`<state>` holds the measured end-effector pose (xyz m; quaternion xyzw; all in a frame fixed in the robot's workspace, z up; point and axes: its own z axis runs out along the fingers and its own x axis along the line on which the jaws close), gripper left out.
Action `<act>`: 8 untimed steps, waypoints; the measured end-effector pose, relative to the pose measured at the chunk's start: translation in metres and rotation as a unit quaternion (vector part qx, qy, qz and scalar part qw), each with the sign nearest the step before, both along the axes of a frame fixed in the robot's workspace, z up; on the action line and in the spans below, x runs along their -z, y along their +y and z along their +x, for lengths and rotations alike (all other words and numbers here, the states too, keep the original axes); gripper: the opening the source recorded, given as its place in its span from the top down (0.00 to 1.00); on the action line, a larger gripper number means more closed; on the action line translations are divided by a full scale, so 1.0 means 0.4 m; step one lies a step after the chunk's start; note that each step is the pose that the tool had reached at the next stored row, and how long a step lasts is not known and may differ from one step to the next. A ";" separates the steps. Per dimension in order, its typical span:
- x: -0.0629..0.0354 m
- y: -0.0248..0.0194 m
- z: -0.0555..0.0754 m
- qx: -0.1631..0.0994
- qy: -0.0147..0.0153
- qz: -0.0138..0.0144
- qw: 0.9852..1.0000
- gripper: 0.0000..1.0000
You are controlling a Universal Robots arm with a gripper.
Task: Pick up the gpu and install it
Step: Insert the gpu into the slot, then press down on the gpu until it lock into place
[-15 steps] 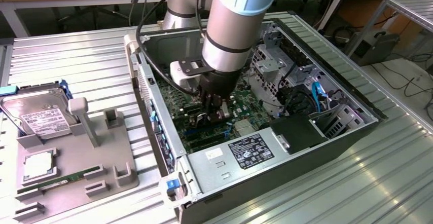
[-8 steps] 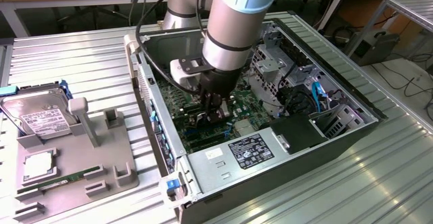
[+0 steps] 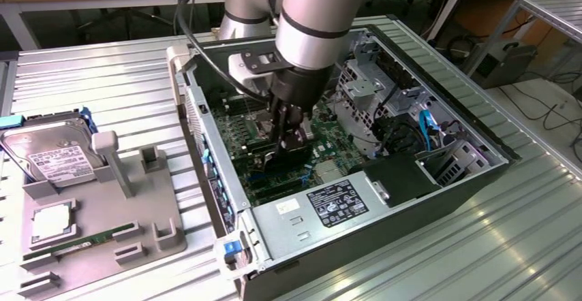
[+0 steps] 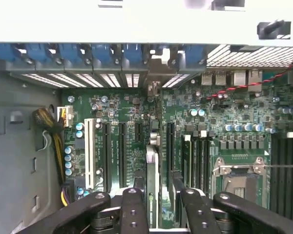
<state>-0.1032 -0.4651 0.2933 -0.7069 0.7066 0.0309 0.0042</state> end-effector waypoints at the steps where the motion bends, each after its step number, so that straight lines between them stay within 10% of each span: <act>1: 0.000 0.003 -0.002 0.000 0.000 0.000 1.000 0.67; 8: 0.042 0.016 -0.029 0.000 -0.002 0.000 1.000 0.89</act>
